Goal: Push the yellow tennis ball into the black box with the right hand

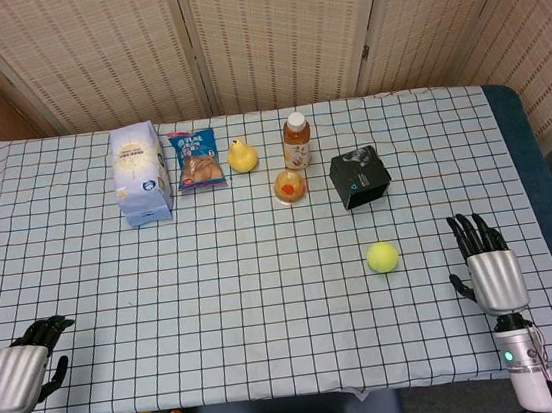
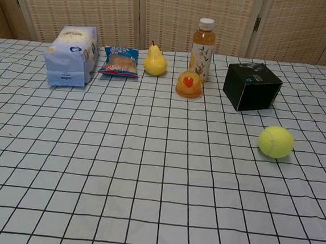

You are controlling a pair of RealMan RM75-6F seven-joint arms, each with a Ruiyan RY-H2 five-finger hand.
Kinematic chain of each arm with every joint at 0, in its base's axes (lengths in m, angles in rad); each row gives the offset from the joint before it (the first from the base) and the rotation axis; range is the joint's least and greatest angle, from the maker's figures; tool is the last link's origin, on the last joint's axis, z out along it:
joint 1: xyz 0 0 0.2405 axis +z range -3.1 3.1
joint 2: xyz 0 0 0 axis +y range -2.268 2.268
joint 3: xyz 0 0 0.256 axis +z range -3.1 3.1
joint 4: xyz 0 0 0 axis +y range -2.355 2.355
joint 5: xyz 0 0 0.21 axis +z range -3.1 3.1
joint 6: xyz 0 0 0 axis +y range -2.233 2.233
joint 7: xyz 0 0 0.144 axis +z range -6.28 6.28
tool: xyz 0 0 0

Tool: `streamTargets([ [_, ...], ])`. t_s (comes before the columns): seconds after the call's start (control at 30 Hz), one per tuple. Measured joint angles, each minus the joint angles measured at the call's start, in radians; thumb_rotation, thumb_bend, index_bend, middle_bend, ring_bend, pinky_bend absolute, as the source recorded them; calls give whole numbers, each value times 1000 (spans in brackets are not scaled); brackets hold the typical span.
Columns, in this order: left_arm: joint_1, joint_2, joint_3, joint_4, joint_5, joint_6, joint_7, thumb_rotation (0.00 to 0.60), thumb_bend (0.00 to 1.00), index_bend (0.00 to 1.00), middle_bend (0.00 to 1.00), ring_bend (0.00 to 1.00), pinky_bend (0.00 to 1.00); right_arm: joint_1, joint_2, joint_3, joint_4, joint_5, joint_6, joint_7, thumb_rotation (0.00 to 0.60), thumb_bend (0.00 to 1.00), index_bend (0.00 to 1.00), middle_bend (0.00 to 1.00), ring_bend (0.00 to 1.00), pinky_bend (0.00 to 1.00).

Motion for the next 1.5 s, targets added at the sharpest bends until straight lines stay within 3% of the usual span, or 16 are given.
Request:
streamTargets([
  [0.47, -5, 0, -1, 3, -5, -14, -9, 600, 499, 238, 192, 184, 482, -3, 3, -22, 16, -66, 4, 73, 600, 147, 0, 70, 19, 204],
  [0.57, -5, 3, -2, 6, -11, -15, -12, 600, 501, 238, 192, 184, 483, -1, 1, -26, 26, -78, 1, 76, 600, 220, 0, 70, 19, 204],
  [0.7, 1, 4, -1, 5, -5, 0, -13, 600, 500, 239, 192, 184, 483, 1, -5, -31, 44, -96, 0, 81, 600, 410, 15, 71, 19, 207],
  [0.77, 5, 5, 1, 3, -1, 5, -12, 600, 500, 239, 193, 184, 483, 2, -8, -32, 51, -104, 2, 85, 600, 541, 70, 77, 36, 254],
  [0.8, 5, 5, 2, 2, 1, 6, -11, 600, 500, 239, 193, 184, 483, 2, -9, -33, 55, -109, 5, 87, 600, 620, 124, 108, 76, 325],
  [0.9, 7, 7, 3, -1, 4, 10, -14, 600, 500, 239, 192, 184, 483, 3, -24, -33, 79, -132, 28, 96, 600, 792, 387, 332, 309, 602],
  [0.93, 8, 7, 3, -2, 4, 11, -15, 600, 500, 239, 192, 184, 483, 3, -34, -34, 94, -143, 36, 98, 600, 829, 512, 435, 410, 686],
  [1.1, 9, 8, 3, -4, 2, 9, -16, 600, 501, 239, 192, 184, 483, 5, -85, -39, 155, -176, 58, 99, 600, 865, 838, 717, 647, 900],
  [1.27, 8, 10, 5, -4, 10, 9, -18, 600, 500, 239, 192, 184, 483, 10, -142, -37, 194, -181, 56, 80, 600, 866, 984, 855, 762, 998],
  [1.5, 8, 13, 6, -5, 9, 6, -23, 600, 501, 239, 192, 184, 483, 21, -194, -19, 202, -121, -12, 28, 600, 867, 1000, 889, 801, 1000],
])
